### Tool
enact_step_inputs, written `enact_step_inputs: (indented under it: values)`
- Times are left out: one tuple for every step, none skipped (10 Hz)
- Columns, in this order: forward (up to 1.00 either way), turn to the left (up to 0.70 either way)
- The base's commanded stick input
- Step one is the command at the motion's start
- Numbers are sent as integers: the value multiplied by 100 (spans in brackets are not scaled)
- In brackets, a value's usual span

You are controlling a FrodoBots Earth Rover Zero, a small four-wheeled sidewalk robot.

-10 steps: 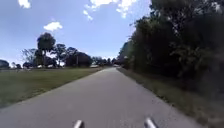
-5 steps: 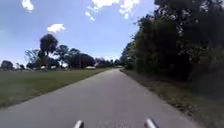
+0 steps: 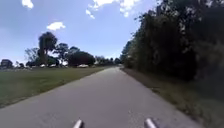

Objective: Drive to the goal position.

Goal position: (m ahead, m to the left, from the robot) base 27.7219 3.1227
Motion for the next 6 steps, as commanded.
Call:
enact_step_inputs:
  values:
    - [50, 25]
    - [50, 25]
    - [50, 4]
    - [50, 0]
    - [50, 0]
    - [50, 0]
